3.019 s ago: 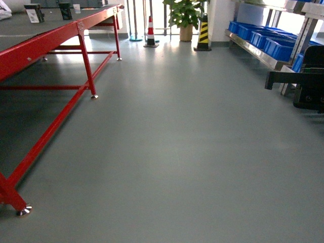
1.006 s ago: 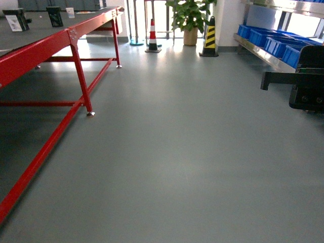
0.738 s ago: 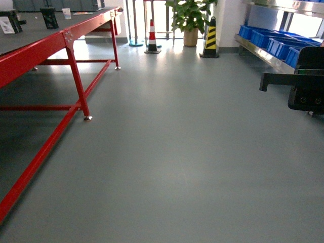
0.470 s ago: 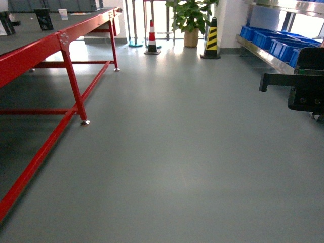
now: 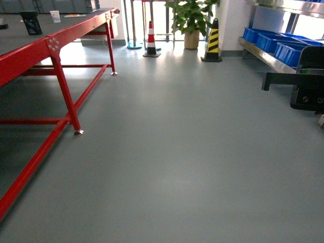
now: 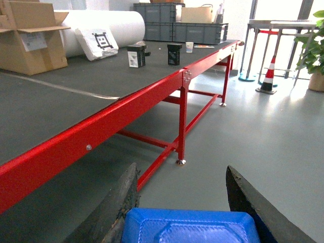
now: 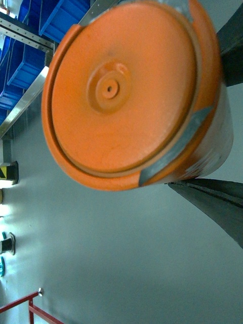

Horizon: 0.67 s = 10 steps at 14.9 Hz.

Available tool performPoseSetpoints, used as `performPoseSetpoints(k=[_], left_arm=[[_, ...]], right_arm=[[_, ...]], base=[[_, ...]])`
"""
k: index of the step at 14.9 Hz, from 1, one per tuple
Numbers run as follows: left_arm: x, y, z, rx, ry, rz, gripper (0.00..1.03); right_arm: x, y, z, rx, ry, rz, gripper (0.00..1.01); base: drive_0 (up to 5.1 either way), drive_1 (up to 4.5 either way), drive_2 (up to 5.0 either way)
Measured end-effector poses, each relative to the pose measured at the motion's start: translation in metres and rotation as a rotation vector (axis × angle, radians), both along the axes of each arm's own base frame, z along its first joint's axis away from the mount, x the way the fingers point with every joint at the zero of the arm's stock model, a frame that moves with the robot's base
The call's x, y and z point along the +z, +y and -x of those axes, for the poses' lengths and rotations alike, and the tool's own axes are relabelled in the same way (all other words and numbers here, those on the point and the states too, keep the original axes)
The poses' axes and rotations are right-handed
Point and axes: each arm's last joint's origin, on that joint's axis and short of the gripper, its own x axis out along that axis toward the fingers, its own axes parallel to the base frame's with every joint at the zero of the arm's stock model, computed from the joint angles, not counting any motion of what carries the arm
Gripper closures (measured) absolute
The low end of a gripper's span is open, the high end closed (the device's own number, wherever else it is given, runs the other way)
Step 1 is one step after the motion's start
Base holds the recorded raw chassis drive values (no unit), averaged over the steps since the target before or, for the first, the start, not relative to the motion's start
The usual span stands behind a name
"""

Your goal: Sort blue parts and orange caps into right shelf containers

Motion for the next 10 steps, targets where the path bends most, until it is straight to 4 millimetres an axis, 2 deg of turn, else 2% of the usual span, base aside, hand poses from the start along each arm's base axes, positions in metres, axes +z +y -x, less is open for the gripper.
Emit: performPoseSetpoints(k=[10], left_arm=[[-0.0002, -0.0003, 0.0000, -0.002, 0.002, -0.001, 0.62]], right_arm=[[-0.0001, 0.0000, 0.0000, 0.000, 0.001, 0.000, 0.60]], base=[[0.1, 4.36, -4.3]])
